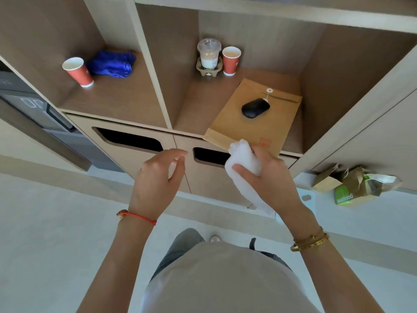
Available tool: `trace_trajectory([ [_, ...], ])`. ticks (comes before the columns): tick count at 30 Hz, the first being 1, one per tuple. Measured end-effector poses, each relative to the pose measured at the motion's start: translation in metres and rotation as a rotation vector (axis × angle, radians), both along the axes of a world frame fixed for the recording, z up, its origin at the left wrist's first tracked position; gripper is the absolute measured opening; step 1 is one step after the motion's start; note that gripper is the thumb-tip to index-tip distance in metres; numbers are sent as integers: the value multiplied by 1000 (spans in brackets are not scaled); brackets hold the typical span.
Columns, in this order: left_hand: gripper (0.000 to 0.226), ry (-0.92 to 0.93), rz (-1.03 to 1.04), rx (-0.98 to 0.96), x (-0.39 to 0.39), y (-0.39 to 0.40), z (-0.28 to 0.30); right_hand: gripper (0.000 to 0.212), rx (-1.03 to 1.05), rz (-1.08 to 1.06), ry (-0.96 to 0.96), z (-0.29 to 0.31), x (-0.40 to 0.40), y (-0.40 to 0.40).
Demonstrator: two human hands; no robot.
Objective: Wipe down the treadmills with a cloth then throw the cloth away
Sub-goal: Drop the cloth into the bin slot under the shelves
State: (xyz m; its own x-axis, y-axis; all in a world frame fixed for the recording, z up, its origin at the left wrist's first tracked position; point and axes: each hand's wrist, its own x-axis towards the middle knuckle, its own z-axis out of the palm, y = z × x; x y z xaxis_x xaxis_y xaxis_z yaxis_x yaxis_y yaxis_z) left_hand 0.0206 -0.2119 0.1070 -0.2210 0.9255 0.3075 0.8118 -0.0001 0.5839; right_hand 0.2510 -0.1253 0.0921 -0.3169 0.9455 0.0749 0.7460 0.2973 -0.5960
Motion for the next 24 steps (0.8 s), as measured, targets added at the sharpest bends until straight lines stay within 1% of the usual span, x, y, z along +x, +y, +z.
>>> trace_trajectory([
  [4, 23, -3, 26, 7, -14, 23, 2, 53, 14, 59, 26, 5, -21, 35],
  [7, 23, 4, 32, 11, -26, 39, 2, 51, -2, 100, -2, 6, -41, 61],
  [9, 23, 14, 37, 5, -37, 50, 1, 49, 25, 108, -9, 5, -56, 78],
  [13, 21, 27, 24, -11, -61, 74, -2, 46, 57, 117, 37, 6, -91, 112],
  [16, 20, 33, -7, -18, -81, 92, -4, 50, 99, 112, -4, 2, -120, 138],
  [20, 19, 38, -82, -17, -107, 116, -8, 49, 133, 100, -45, -10, -160, 171],
  [24, 20, 76, -162, -50, -125, 132, -16, 50, 55, 101, -125, -33, -188, 195],
])
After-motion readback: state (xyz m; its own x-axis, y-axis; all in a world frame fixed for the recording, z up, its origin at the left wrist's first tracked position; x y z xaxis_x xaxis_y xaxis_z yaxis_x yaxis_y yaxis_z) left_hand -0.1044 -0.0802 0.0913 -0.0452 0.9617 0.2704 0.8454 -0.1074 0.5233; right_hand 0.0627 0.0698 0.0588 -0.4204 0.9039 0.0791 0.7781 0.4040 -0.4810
